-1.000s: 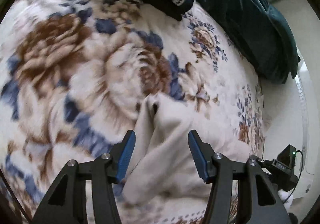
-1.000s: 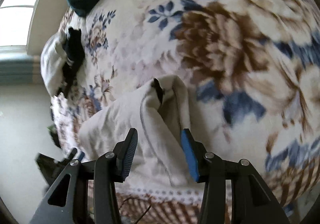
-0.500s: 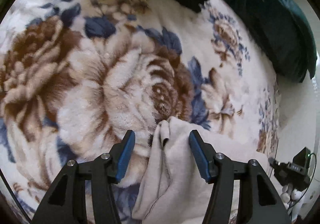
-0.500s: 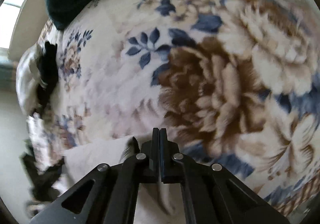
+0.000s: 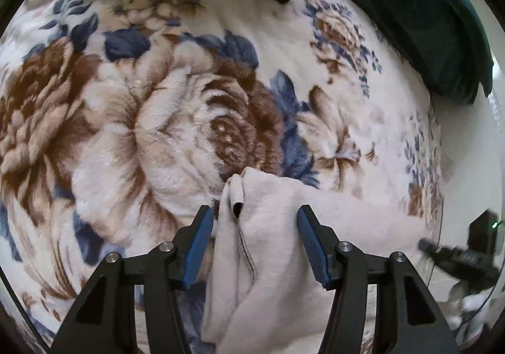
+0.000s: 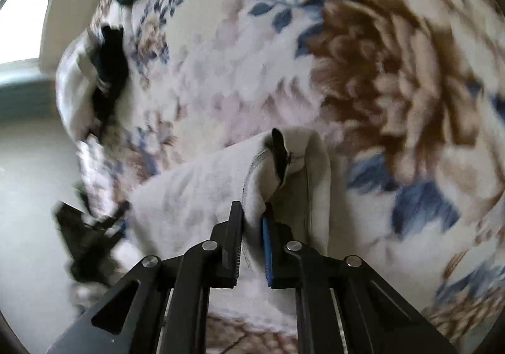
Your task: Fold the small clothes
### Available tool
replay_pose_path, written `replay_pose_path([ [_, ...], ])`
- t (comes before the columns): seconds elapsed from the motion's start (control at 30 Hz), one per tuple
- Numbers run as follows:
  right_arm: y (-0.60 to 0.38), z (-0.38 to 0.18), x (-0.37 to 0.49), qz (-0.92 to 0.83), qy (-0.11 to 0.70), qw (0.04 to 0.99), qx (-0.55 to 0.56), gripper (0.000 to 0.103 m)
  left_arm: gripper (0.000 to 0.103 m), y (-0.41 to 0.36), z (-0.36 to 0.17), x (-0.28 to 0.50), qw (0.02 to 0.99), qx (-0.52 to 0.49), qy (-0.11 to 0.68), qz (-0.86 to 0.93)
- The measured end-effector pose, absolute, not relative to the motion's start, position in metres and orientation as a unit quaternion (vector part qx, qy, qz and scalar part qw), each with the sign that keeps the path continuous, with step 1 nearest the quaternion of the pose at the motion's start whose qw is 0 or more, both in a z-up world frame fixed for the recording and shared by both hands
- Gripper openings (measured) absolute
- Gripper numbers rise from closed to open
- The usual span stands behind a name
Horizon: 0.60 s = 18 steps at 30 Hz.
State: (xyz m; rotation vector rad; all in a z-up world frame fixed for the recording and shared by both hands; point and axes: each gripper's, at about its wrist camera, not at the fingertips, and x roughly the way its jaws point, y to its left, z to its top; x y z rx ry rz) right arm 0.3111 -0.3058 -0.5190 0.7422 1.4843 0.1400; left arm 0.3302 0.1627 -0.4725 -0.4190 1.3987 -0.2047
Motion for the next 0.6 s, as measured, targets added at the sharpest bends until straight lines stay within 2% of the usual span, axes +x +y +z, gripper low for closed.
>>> replay_pose_path([
  [0.2,-0.322,-0.515,0.323,0.019,0.657,0.689,0.305,0.01,0.058,0.172,-0.481,0.335,0.735,-0.192,0.644,-0.087],
  [0.37,-0.317,-0.528,0.325,0.019,0.677,0.675,0.293,0.013,0.057,0.191,-0.459,0.329,0.742,-0.242,0.62,-0.082],
  [0.43,-0.322,-0.524,0.323,0.019,0.672,0.67,0.316,0.031,0.057,0.195,-0.452,0.325,0.741,-0.261,0.614,-0.083],
  [0.5,-0.329,-0.516,0.319,0.015,0.666,0.667,0.333,0.038,0.058,0.192,-0.452,0.325,0.738,-0.261,0.616,-0.085],
  [0.57,-0.334,-0.507,0.315,0.014,0.651,0.675,0.347,0.039,0.058,0.183,-0.457,0.329,0.735,-0.252,0.623,-0.086],
  [0.6,-0.336,-0.504,0.314,0.016,0.646,0.677,0.353,0.046,0.058,0.177,-0.461,0.332,0.734,-0.246,0.627,-0.086],
])
